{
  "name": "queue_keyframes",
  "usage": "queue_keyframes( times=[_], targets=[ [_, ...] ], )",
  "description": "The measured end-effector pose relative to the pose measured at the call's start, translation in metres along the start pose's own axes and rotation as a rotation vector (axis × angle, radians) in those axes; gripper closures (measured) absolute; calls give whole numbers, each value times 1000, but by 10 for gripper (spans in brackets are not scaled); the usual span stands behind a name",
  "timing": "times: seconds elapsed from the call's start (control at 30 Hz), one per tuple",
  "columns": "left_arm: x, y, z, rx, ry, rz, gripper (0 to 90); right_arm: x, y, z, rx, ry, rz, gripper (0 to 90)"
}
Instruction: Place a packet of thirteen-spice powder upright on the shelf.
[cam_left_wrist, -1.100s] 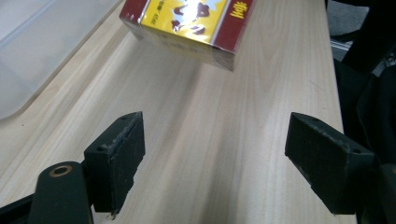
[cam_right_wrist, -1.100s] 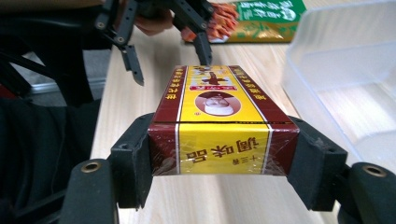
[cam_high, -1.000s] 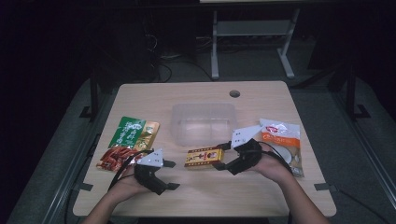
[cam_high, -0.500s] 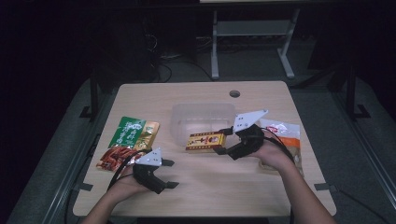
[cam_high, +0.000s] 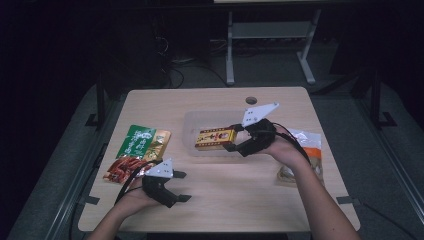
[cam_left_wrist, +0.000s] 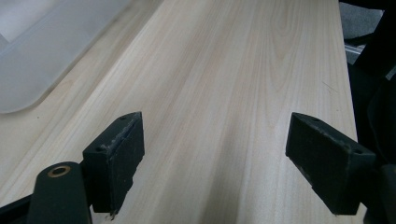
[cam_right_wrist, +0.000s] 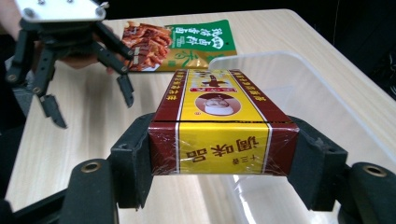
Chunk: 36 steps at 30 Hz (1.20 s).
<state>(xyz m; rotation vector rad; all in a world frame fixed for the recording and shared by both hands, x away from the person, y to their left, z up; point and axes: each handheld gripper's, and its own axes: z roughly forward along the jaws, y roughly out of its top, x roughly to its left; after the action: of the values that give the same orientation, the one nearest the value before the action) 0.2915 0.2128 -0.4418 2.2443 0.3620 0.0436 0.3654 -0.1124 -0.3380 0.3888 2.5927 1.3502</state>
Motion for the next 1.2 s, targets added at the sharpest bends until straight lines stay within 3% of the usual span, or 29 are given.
queue_keyframes(
  times=[0.3,0.37,0.93,1.2],
  targets=[
    [0,-1,-1,-3,-3,-4,191,-13,20,17,31,-8,-23,319],
    [-1,-1,-1,1,-4,-6,191,-19,25,23,35,-13,-48,319],
    [-1,-3,-1,-3,-10,-16,191,-48,40,49,77,-27,-26,317],
    [-3,-2,-2,-8,-21,-15,191,-51,42,60,92,-29,-15,317]
  ],
)
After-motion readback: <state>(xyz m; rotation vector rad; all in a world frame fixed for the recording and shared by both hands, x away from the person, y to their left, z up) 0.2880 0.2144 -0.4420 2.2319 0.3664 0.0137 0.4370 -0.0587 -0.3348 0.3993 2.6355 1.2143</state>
